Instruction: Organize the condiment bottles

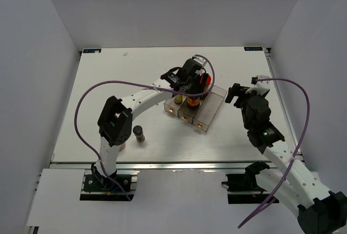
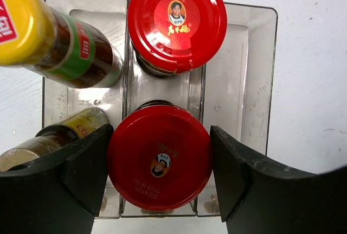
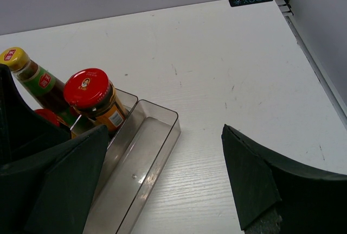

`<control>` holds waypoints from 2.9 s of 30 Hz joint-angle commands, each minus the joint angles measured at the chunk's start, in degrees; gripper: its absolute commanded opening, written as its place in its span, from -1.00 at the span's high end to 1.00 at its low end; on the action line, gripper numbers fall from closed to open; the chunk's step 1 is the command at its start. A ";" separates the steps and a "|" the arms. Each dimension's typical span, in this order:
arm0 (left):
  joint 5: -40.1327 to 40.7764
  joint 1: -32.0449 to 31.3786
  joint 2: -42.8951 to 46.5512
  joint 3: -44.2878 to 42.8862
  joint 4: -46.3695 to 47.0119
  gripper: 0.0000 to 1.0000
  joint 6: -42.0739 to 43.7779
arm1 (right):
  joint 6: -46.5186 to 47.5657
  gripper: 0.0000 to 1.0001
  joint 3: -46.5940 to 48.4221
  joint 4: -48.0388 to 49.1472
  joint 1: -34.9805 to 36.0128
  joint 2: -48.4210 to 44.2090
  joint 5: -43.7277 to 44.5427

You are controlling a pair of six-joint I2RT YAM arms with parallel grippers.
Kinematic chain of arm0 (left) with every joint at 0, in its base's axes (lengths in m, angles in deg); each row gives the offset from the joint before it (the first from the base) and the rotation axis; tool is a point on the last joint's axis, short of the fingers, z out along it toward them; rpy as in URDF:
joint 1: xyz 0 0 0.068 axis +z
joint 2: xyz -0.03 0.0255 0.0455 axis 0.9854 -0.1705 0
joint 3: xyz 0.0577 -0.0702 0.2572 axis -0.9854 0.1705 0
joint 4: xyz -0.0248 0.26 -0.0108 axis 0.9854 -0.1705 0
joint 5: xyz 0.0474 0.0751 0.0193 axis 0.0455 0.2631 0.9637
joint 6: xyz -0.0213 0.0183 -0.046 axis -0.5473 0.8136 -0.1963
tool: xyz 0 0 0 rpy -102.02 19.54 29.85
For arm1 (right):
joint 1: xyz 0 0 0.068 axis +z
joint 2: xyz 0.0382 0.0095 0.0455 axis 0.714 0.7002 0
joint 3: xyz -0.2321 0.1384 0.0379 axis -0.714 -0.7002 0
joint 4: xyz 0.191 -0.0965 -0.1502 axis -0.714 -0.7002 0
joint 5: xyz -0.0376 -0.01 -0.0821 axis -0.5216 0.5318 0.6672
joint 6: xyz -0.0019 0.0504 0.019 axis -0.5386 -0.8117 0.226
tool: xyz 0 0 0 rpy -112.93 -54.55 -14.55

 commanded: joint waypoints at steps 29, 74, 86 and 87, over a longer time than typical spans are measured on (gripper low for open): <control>18.82 2.83 31.76 21.66 4.71 -0.96 -9.42 | 3.79 -0.79 4.38 2.35 4.26 5.73 -35.22; 38.95 22.70 74.32 45.62 -29.22 -0.96 -45.04 | 27.01 -0.74 61.43 1.73 45.41 81.85 -54.21; 38.42 22.70 75.03 46.05 -28.51 -0.96 -44.51 | 19.71 -0.40 57.12 15.17 45.41 80.97 -52.64; 38.33 22.70 75.03 45.97 -28.51 -0.96 -44.51 | 18.92 -0.16 56.95 16.23 45.41 80.97 -51.50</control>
